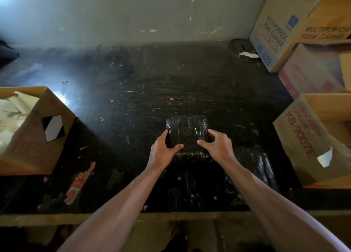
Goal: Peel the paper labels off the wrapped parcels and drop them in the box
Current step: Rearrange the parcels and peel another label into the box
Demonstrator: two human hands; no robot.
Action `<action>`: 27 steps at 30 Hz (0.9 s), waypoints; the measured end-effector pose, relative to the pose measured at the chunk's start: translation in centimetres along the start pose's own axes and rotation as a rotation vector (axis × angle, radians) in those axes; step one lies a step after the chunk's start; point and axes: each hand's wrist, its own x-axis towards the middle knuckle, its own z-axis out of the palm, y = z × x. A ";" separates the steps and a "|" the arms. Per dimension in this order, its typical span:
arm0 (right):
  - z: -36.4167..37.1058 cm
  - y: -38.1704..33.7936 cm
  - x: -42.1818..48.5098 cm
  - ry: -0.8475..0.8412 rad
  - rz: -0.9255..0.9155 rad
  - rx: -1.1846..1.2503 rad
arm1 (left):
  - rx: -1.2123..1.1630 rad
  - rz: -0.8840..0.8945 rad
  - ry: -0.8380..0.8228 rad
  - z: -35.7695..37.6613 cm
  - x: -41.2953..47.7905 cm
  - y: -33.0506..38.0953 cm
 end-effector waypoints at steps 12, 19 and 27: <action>3.0 3.5 -10.9 -0.014 0.013 -0.001 | 0.053 -0.051 0.044 0.5 -10.5 -4.1; 5.1 5.3 -12.5 -0.032 0.028 -0.044 | 0.113 -0.098 0.049 1.6 -12.2 -6.5; 6.7 6.7 -12.2 -0.033 0.047 -0.075 | 0.157 -0.158 0.028 2.6 -11.5 -7.9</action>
